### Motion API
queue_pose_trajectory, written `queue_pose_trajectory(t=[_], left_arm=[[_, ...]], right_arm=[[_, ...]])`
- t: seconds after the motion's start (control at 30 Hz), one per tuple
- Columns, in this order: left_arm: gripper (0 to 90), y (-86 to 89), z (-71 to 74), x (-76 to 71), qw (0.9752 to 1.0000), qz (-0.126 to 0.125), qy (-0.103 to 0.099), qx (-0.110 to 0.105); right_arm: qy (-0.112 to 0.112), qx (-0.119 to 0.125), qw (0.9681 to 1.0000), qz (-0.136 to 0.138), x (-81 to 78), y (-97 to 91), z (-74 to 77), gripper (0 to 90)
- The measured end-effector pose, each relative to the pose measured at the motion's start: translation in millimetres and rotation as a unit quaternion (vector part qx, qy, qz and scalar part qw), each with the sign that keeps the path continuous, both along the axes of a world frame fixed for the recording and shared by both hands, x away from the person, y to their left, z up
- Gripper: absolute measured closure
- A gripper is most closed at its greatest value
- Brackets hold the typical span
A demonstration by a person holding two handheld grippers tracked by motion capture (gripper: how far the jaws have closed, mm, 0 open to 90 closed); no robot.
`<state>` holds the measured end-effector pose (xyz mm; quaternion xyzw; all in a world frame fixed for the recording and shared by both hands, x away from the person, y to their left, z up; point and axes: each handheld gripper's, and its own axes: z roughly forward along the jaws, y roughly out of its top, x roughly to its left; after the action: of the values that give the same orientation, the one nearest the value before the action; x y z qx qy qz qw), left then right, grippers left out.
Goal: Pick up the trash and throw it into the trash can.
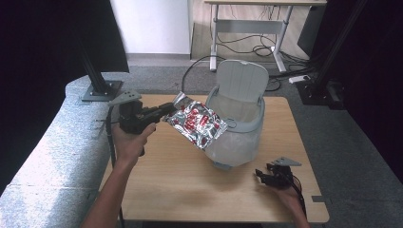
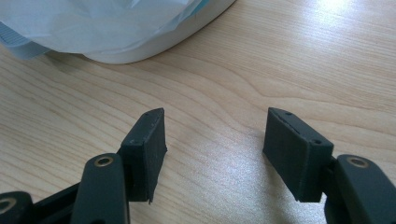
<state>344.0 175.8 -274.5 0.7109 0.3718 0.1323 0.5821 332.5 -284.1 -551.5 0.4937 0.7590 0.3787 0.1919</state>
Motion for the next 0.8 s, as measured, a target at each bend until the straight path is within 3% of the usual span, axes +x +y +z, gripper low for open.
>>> queue_pose_trajectory(t=[0.33, 0.8], left_arm=[[90.0, -9.9, 0.9, 13.8, 1.0000, -0.006, 0.006, -0.005], [90.0, -28.0, 9.7, 27.6, 0.9998, 0.001, -0.008, 0.017]], right_arm=[[0.000, 0.003, 1.0000, 0.001, 1.0, -0.8, -0.1, 37.9], [0.000, 0.003, 1.0000, 0.001, 1.3, -1.0, -0.1, 37.9]])
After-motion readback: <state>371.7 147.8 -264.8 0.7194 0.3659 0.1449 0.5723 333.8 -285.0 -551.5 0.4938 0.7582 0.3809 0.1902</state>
